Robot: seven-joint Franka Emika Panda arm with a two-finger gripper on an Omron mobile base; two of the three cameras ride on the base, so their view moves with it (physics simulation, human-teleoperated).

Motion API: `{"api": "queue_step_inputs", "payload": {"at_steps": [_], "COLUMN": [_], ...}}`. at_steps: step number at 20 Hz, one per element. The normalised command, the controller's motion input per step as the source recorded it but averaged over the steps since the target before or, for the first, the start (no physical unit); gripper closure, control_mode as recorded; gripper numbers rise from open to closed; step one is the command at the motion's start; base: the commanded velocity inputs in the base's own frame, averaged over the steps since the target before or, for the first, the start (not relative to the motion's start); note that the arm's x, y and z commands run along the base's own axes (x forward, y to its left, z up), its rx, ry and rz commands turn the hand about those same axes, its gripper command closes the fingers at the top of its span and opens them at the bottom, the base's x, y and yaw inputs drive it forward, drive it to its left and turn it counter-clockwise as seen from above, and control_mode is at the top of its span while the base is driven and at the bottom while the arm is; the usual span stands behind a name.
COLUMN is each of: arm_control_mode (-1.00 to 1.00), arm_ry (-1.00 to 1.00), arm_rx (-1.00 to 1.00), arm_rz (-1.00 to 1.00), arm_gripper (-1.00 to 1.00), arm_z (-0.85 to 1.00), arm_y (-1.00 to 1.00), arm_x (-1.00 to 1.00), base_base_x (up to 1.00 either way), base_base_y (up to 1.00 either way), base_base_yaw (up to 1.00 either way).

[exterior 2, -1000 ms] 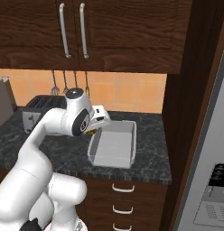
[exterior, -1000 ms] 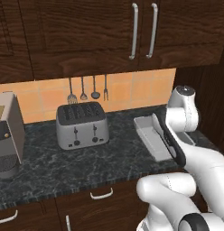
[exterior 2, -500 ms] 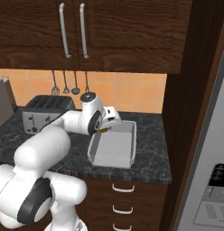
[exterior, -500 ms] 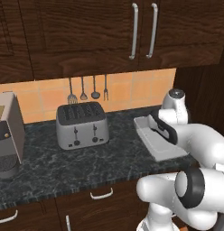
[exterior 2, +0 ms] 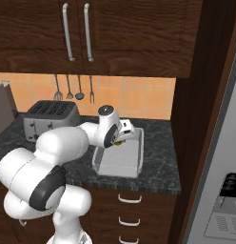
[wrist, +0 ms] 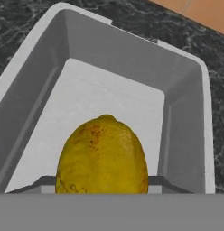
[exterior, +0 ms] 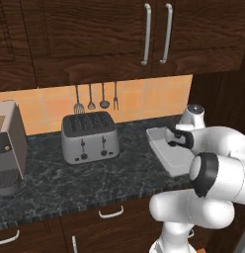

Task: Place one lemon and one chicken drumstick in each tupperware on the nearby counter, to pack two identical lunches.

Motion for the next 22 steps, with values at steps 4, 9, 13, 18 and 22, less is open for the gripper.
{"api": "queue_step_inputs", "payload": {"at_steps": [4,9,13,18,22], "arm_control_mode": [-1.0,-1.0,-1.0,-1.0,-1.0], "arm_ry": [0.0,0.0,0.0,0.0,0.0], "arm_rx": [0.0,0.0,0.0,0.01,0.0], "arm_rz": [0.0,0.0,0.0,0.03,0.02], "arm_gripper": [1.0,-1.0,-1.0,-1.0,-1.0], "arm_z": [-0.32,-0.32,-0.34,0.41,0.68], "arm_y": [-0.08,-0.2,-0.12,-0.06,0.1], "arm_x": [0.33,0.39,0.44,-0.17,-0.4], "base_base_x": [0.0,0.0,0.0,0.0,0.0], "base_base_y": [0.0,0.0,0.0,0.0,0.0], "base_base_yaw": [0.0,0.0,0.0,0.0,0.0]}}
